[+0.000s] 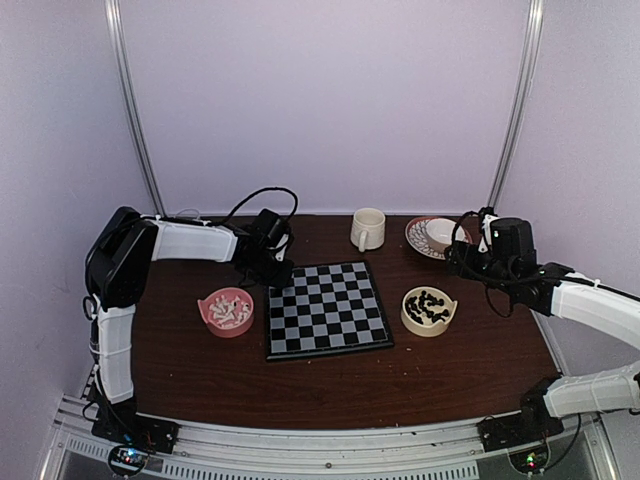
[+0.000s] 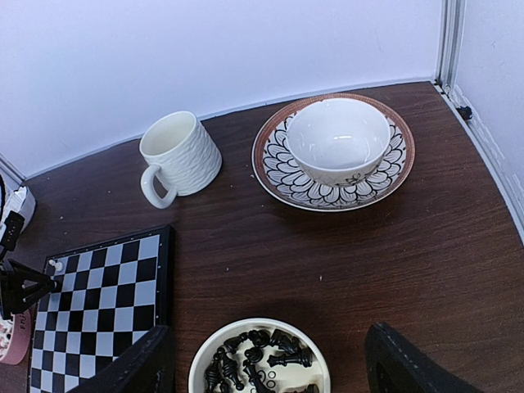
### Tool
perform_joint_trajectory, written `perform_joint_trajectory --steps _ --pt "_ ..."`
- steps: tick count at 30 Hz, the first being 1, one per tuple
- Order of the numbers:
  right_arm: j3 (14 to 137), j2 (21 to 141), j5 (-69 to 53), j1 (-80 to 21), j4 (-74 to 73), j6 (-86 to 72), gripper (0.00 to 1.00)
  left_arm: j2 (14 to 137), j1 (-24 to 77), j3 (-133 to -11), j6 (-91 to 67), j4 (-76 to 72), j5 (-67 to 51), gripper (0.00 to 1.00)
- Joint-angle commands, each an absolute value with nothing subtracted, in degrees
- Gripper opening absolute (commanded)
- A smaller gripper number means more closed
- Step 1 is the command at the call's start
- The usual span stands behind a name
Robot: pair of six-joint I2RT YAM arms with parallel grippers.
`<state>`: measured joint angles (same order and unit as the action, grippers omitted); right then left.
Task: Set up the chess pieces on the board
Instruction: Place the pawn on b2.
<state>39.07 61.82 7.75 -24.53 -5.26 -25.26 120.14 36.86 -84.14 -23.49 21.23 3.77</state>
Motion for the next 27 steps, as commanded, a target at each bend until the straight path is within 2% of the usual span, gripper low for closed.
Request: perform_joint_trajectory --steps 1,27 --pt "39.9 61.11 8.7 -24.96 -4.46 -25.13 0.82 120.91 37.35 -85.27 -22.7 21.17 2.12 0.22" --pt "39.81 60.64 8.96 -24.96 -4.57 -25.02 0.83 122.33 37.53 -87.28 -21.8 22.21 1.44 0.22"
